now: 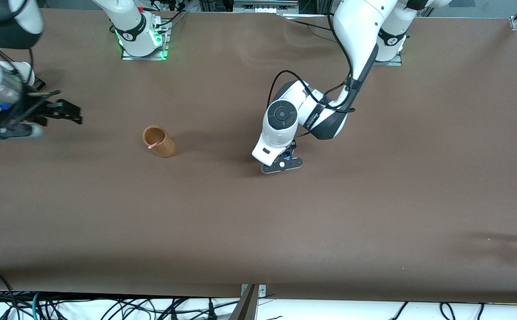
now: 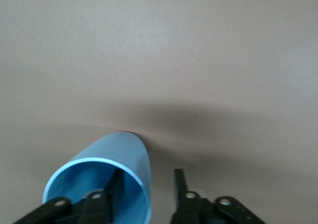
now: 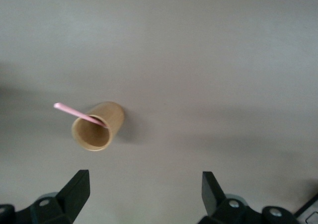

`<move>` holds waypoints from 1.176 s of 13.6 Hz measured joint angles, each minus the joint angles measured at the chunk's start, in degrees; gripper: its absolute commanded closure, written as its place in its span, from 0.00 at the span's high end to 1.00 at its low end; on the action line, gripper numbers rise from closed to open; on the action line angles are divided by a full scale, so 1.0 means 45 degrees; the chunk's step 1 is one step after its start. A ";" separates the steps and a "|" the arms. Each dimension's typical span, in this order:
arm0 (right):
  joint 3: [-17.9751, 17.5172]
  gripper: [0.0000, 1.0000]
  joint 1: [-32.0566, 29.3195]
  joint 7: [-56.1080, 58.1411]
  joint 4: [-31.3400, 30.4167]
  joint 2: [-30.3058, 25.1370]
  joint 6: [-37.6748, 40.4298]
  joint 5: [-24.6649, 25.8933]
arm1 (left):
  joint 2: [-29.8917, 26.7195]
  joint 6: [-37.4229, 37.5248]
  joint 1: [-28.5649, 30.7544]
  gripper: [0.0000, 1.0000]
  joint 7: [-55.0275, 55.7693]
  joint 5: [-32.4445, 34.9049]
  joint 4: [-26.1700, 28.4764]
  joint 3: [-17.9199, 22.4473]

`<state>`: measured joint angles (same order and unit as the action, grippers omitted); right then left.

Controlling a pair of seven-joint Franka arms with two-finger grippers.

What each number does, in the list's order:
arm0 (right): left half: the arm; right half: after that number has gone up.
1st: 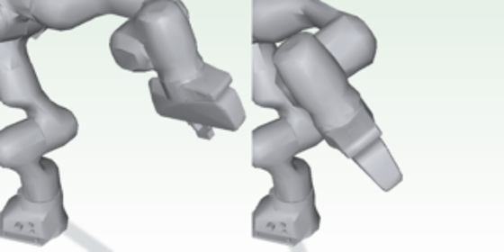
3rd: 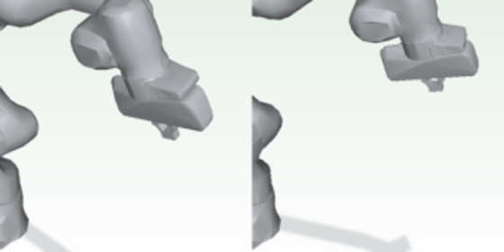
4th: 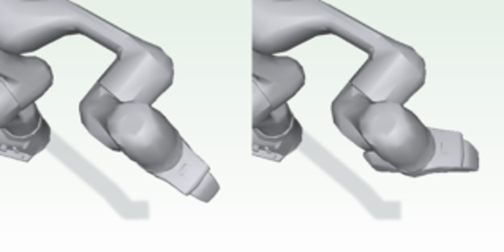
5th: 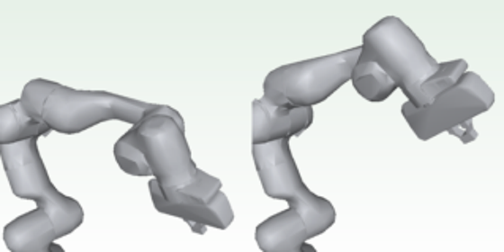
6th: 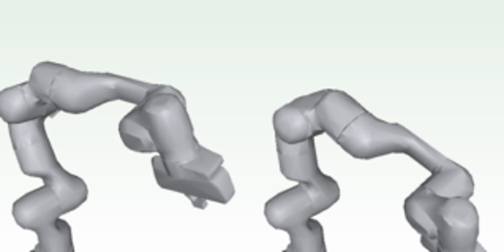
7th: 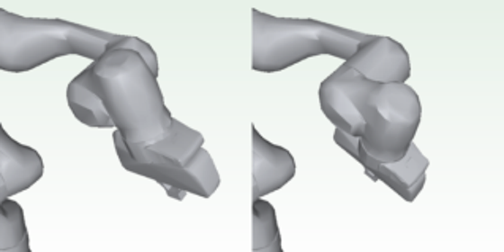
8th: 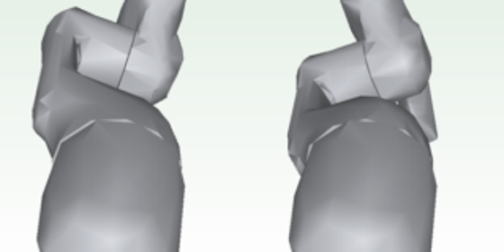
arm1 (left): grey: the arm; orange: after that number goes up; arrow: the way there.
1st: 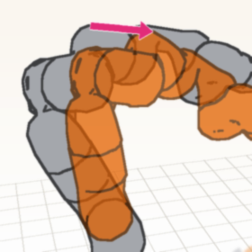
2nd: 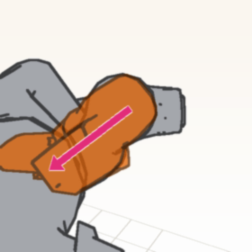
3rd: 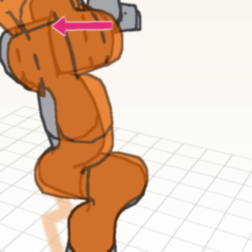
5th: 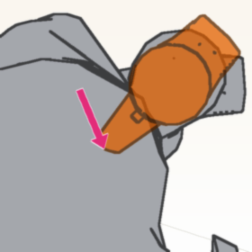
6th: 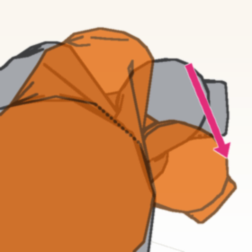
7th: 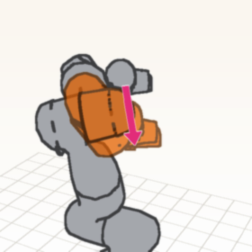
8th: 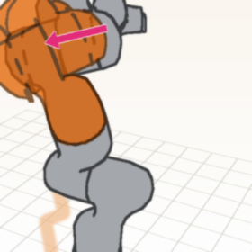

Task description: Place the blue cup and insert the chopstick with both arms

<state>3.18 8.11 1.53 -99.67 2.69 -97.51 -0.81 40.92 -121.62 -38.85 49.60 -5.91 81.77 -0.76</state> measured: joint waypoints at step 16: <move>-0.0080 0.67 0.2467 -0.0116 -0.1047 0.3138 -0.3406 -0.0332 | -0.5188 0.7017 0.7118 1.00 -0.7745 -0.0492 -0.1550 0.0397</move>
<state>2.82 19.22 1.01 -104.38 16.81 -112.84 -2.31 17.57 -90.05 -6.82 14.74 -8.12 74.80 1.03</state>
